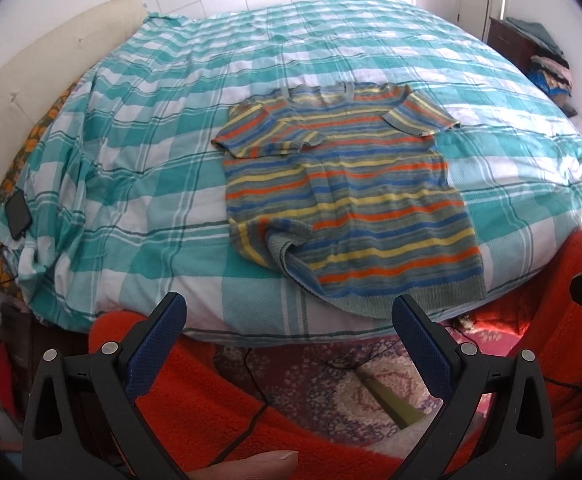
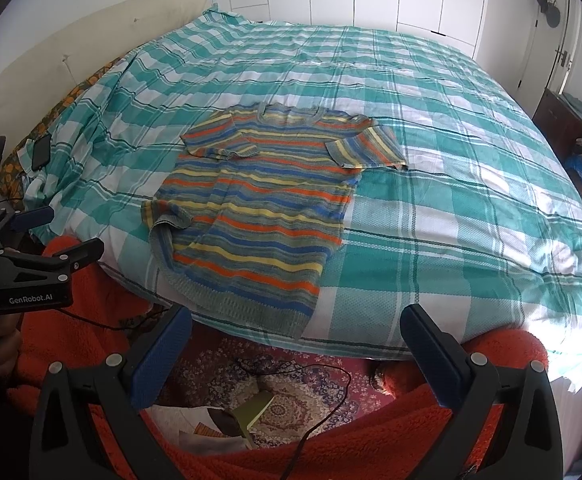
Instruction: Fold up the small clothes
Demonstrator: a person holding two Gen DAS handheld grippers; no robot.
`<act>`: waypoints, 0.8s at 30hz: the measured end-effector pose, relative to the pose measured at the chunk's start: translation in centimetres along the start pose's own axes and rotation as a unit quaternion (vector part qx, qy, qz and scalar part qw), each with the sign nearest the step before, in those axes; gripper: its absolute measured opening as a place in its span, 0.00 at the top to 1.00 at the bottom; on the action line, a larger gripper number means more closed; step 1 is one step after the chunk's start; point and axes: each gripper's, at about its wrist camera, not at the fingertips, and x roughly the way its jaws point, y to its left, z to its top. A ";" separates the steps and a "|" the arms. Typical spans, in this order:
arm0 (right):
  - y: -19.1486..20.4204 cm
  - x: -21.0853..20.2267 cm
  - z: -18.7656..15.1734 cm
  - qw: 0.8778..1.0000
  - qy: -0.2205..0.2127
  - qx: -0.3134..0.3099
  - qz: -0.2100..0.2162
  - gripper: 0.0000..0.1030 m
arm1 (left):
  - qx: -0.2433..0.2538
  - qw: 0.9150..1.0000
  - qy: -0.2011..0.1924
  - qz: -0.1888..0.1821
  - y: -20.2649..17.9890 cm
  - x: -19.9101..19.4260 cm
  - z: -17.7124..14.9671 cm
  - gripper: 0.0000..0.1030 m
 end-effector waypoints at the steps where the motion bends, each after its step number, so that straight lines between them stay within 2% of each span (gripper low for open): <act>1: 0.0 0.0 0.0 1.000 0.000 0.000 0.000 0.00 | 0.000 1.000 0.001 -0.001 -0.1 0.1 -0.1 0.01; 8: 0.1 0.1 -0.3 1.000 0.000 0.001 0.001 0.00 | -0.007 1.000 0.022 0.005 0.9 1.7 -0.2 0.01; 14: -0.1 0.3 -0.4 1.000 0.000 0.006 0.001 0.00 | -0.082 0.996 0.027 0.003 7.8 3.0 0.1 0.01; 17: -0.5 0.7 -0.6 1.000 0.002 0.016 0.003 0.00 | -0.116 0.992 0.033 -0.026 10.3 3.5 0.0 0.01; 20: -1.1 1.1 -0.7 1.000 0.003 0.026 0.007 0.00 | -0.098 0.991 0.053 -0.069 9.6 4.6 0.7 0.02; 24: -1.5 1.1 -0.7 1.000 -0.002 0.026 0.011 0.00 | -0.027 0.995 0.053 -0.080 5.4 6.6 2.4 0.02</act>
